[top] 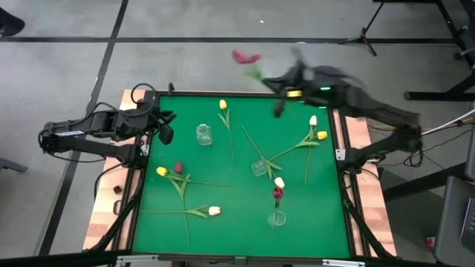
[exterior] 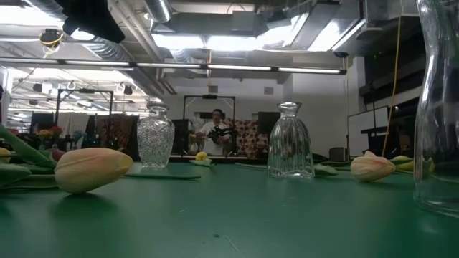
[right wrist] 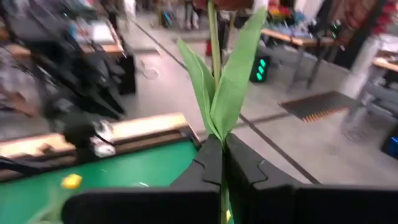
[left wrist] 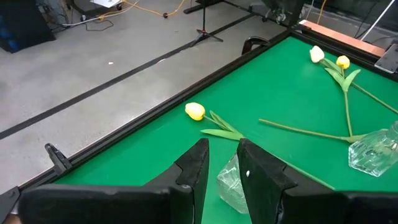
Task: Sort flowers into vase by color
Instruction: Put the top red tulip into the bottom right transparent vase
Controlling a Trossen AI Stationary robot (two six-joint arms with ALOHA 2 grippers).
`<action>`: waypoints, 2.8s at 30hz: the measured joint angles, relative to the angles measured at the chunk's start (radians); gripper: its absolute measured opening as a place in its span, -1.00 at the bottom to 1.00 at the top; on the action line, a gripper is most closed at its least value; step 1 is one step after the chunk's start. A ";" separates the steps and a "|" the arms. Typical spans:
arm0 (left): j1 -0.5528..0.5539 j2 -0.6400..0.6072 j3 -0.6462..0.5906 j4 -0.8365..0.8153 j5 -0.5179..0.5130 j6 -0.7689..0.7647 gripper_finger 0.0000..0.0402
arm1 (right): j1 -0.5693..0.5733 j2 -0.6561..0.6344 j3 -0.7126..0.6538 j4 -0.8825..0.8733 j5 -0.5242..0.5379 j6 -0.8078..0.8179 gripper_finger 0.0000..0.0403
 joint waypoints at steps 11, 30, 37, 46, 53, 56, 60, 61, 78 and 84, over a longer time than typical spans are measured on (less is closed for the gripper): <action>0.000 0.000 0.000 0.000 -0.004 -0.007 -0.58 | -0.001 -0.424 -0.267 0.043 -0.049 0.022 -0.99; 0.000 0.000 0.000 0.000 -0.022 -0.068 -0.58 | 0.148 -0.904 -1.032 0.796 -0.127 0.173 -1.00; 0.000 0.000 0.000 0.001 -0.054 -0.085 -0.58 | 0.408 -0.954 -1.159 0.943 0.027 0.157 -1.00; 0.000 0.000 0.000 0.001 -0.081 -0.116 -0.58 | 0.758 -0.736 -1.213 1.288 0.236 -0.030 -1.00; 0.000 0.000 0.000 0.001 -0.101 -0.138 -0.58 | 0.988 -0.386 -1.213 1.801 0.318 -0.337 -1.00; 0.000 0.000 0.000 0.001 -0.101 -0.138 -0.58 | 1.063 -0.272 -1.213 1.983 0.396 -0.447 -1.00; 0.000 0.000 0.000 0.001 -0.101 -0.138 -0.58 | 1.101 -0.210 -1.180 1.987 0.441 -0.451 -1.00; 0.000 0.000 0.000 0.002 -0.101 -0.138 -0.58 | 1.103 -0.196 -1.164 1.993 0.441 -0.440 -1.00; 0.000 0.000 0.000 0.007 -0.108 -0.138 -0.58 | 1.103 0.072 -0.930 1.989 0.552 -0.388 -1.00; 0.000 0.000 0.000 0.007 -0.108 -0.138 -0.58 | 1.103 0.163 -0.883 1.989 0.617 -0.352 -1.00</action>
